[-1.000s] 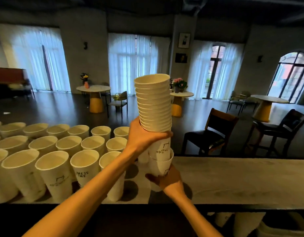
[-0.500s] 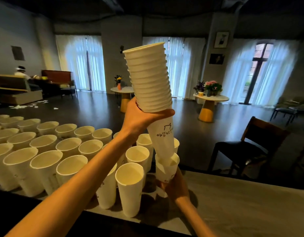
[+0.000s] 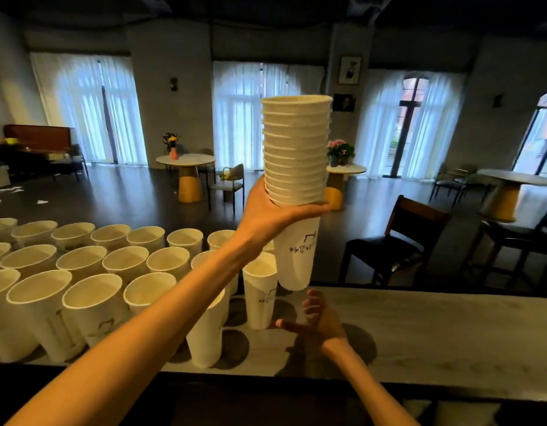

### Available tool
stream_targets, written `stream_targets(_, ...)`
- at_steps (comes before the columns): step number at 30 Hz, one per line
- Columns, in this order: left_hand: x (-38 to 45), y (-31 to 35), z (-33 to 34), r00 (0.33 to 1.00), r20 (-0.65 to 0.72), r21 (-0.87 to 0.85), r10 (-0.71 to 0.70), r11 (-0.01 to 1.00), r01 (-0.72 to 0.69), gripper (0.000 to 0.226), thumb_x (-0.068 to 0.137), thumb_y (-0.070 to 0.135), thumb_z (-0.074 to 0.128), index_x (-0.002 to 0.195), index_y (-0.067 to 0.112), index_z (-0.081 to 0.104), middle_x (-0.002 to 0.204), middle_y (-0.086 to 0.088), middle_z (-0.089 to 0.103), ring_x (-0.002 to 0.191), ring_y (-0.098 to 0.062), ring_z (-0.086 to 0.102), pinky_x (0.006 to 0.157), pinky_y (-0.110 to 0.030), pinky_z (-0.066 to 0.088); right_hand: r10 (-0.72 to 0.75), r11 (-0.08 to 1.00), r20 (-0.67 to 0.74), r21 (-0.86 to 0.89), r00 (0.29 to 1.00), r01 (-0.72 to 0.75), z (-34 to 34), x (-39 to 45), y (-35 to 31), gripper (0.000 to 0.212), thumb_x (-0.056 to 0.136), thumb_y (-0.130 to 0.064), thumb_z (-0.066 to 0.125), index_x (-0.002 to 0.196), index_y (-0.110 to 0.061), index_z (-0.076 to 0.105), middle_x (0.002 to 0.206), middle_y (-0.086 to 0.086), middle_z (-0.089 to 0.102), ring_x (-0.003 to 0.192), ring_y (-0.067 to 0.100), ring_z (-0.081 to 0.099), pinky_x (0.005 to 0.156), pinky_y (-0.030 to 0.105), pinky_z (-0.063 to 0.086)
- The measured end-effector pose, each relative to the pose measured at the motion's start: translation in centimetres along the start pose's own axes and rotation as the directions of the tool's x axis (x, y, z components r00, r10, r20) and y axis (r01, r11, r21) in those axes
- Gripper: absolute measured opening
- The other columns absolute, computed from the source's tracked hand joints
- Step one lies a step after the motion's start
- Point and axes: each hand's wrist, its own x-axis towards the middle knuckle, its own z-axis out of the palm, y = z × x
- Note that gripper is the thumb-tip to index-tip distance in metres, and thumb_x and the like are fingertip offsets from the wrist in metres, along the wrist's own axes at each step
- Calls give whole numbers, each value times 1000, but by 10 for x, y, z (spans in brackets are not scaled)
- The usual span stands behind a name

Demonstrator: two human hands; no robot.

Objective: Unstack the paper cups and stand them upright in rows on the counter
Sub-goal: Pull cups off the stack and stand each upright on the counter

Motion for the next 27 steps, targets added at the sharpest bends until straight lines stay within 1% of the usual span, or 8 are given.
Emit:
stream_targets(2, -11, -6, 23, 999, 38, 4, -16, 1000, 16, 75, 56, 31, 96, 120, 26, 58, 107, 8, 72, 96, 2, 68, 78, -17, 56, -23, 998, -21, -58, 1000, 21, -13, -10, -3, 94, 47, -60, 90, 123, -37, 40, 108, -17, 51, 97, 2, 54, 80, 24, 48)
stream_targets(7, -41, -22, 64, 986, 139, 15, -87, 996, 85, 65, 56, 16, 97, 103, 33, 55, 95, 15, 67, 80, 10, 66, 63, -7, 50, -47, 996, -69, 78, 997, 53, -35, -38, 1, 96, 43, -50, 95, 121, -43, 41, 111, -23, 54, 108, 4, 56, 92, 33, 52)
stream_targets(11, -62, -32, 84, 973, 219, 22, -77, 997, 75, 63, 57, 8, 96, 103, 28, 57, 92, 14, 68, 82, 10, 68, 66, -7, 51, -36, 988, -206, 140, 978, 66, -47, -51, -5, 71, 59, -31, 94, 115, -32, 50, 109, -14, 59, 107, 11, 58, 81, 23, 51)
stream_targets(14, -66, -31, 83, 971, 229, 32, -66, 998, 60, 61, 57, 12, 96, 105, 24, 61, 92, 12, 71, 85, 8, 69, 67, -9, 52, -47, 994, -249, 87, 967, 70, -51, -54, -9, 63, 61, -31, 92, 111, -27, 54, 105, -10, 59, 102, 11, 59, 74, 18, 48)
stream_targets(17, -65, -29, 70, 983, 172, 67, -70, 996, 59, 65, 47, 31, 99, 102, 25, 65, 95, 7, 74, 87, -4, 72, 69, -15, 56, -71, 992, -233, 85, 970, 94, -41, -53, -11, 60, 58, -36, 93, 105, -33, 55, 103, -10, 63, 100, 12, 63, 65, 11, 48)
stream_targets(20, -63, -27, 54, 992, 109, 127, -56, 991, 41, 68, 39, 50, 92, 98, 34, 61, 96, 8, 74, 87, 0, 71, 70, -15, 57, -87, 984, -205, 136, 975, 116, -21, -50, -20, 59, 59, -34, 93, 103, -36, 54, 104, -9, 63, 98, 9, 60, 77, 20, 53)
stream_targets(23, -55, -15, 34, 999, 16, 111, -41, 993, 39, 61, 53, 30, 97, 99, 34, 58, 94, 13, 69, 82, 10, 67, 66, -8, 52, -80, 989, -82, 116, 993, 89, 8, -50, -22, 55, 63, -34, 91, 100, -39, 51, 107, -12, 60, 103, 7, 54, 92, 29, 49)
stream_targets(27, -35, 8, 3, 999, -11, 115, 33, 993, -32, 60, 62, 15, 94, 113, 14, 64, 99, 7, 71, 89, 3, 69, 76, -15, 57, -133, 989, 2, 60, 991, 133, 41, -49, -12, 63, 59, -44, 90, 107, -43, 49, 109, -18, 60, 112, 8, 59, 89, 25, 50)
